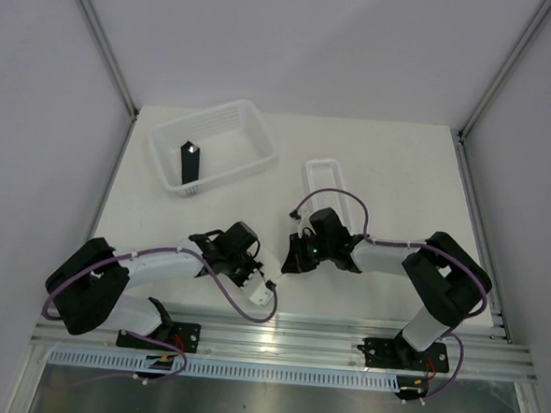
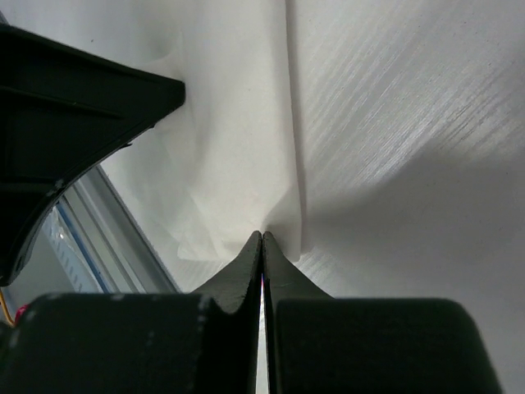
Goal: Place the utensils on the paper napkin and roll it up
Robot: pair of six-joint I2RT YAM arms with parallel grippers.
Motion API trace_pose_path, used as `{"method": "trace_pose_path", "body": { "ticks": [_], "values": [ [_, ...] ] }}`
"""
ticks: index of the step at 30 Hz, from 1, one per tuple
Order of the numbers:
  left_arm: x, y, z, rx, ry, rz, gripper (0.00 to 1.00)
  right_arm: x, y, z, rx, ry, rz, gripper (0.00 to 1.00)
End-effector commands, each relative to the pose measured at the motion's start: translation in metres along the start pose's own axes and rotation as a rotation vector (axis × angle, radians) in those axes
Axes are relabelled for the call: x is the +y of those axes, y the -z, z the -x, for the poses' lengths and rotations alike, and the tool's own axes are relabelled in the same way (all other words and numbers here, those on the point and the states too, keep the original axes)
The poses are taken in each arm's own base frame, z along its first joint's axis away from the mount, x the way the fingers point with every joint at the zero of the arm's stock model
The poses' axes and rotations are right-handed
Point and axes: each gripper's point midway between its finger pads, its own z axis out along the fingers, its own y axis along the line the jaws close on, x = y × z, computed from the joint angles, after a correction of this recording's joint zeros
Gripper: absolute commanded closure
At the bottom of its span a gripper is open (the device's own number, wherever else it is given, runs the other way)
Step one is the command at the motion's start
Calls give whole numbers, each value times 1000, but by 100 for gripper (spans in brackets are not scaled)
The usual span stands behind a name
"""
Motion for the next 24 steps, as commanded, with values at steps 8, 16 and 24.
{"method": "trace_pose_path", "body": {
  "ticks": [8,16,24],
  "values": [
    [-5,-2,3,-16,-34,-5,99,29,27,26,-93,84,39,100],
    [-2,-2,3,-15,-45,9,99,-4,-5,-21,56,-12,11,100],
    [-1,-3,1,-12,-58,14,99,3,16,-5,37,12,-3,100]
  ]
}}
